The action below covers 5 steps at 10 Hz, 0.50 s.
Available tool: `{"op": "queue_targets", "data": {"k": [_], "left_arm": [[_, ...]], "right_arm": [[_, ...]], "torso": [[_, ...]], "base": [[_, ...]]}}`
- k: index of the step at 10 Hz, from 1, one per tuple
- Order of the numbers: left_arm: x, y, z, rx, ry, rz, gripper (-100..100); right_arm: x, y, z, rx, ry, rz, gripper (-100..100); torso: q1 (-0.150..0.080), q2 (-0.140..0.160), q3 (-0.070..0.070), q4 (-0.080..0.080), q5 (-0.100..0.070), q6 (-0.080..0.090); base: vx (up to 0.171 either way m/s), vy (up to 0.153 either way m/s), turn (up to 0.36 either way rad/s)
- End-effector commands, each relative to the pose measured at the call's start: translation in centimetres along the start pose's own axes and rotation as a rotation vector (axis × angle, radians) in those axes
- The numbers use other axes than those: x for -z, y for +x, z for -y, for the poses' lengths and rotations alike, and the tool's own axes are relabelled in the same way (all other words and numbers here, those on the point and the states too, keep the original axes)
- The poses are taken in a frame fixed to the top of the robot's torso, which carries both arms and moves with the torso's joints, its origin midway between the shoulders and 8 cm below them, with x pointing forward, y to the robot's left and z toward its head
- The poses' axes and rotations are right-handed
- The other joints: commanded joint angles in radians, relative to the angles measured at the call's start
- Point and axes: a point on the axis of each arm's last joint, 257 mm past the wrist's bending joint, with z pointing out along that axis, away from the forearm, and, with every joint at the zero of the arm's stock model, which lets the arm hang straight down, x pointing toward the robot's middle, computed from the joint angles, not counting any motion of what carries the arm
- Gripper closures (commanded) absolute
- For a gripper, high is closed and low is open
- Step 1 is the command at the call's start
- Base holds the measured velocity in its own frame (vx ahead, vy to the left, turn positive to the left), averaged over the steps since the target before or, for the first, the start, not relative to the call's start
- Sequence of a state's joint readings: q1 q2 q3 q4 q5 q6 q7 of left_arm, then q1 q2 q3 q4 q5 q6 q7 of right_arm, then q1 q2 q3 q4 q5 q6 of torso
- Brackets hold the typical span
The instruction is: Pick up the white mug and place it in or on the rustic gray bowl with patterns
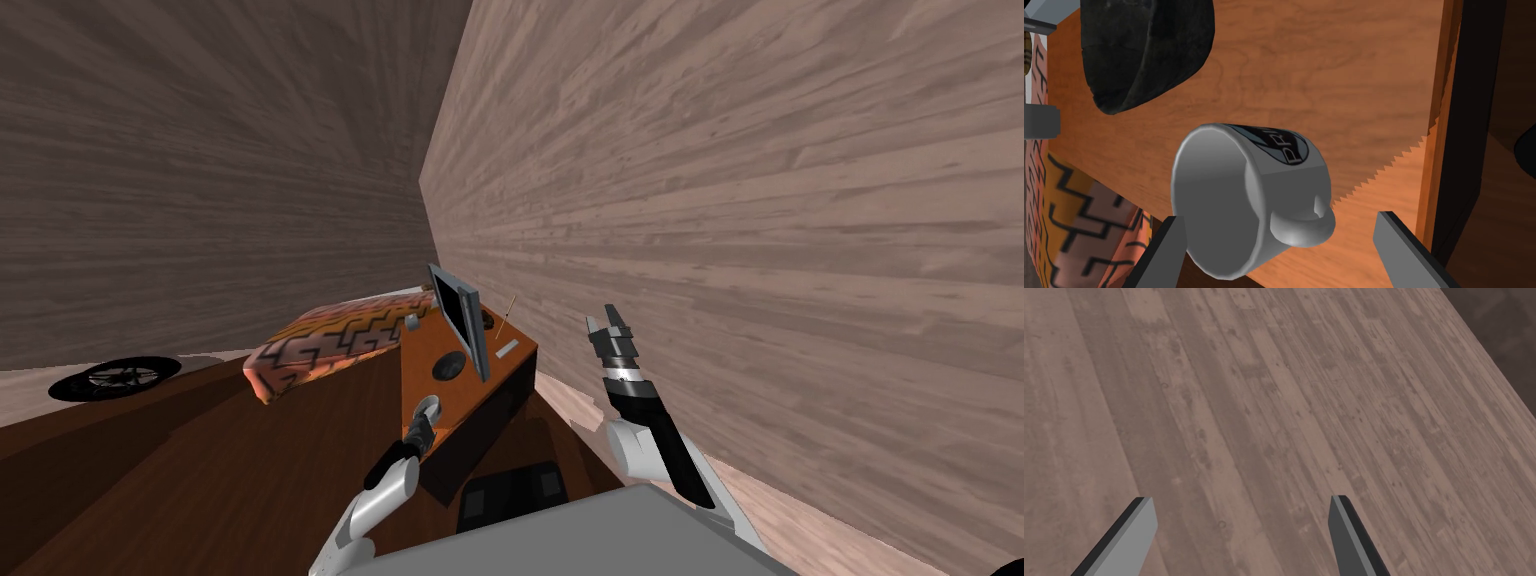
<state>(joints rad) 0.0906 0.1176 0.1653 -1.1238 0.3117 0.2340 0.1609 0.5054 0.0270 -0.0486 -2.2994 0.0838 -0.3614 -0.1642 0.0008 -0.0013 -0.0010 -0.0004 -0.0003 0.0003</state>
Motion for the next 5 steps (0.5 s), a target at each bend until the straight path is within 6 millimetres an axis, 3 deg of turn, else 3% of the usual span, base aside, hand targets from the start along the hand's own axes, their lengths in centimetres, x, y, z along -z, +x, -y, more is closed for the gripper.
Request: {"op": "queue_targets", "data": {"k": [1, 2, 5], "left_arm": [[-0.8, 1.5, 0.0, -0.019, -0.009, -0.025, -100], [-1.4, 3.0, 0.4, -0.037, -0.005, -0.049, -100], [-2.1, 3.9, -0.1, -0.055, -0.022, -0.062, -100]], "right_arm": [[0.0, 0.0, 0.0, 0.000, 0.000, 0.000, 0], [0.0, 0.0, 0.0, 0.000, 0.000, 0.000, 0], [0.0, 0.0, 0.0, 0.000, 0.000, 0.000, 0]], "torso": [[0.000, 0.000, 0.000, 0.000, 0.000, 0.000], [0.000, 0.000, 0.000, 0.000, 0.000, -0.001], [0.000, 0.000, 0.000, 0.000, 0.000, 0.000]], "base": [[0.008, -0.001, 0.197], [0.014, -0.007, 0.288], [0.010, -0.010, 0.107]]}}
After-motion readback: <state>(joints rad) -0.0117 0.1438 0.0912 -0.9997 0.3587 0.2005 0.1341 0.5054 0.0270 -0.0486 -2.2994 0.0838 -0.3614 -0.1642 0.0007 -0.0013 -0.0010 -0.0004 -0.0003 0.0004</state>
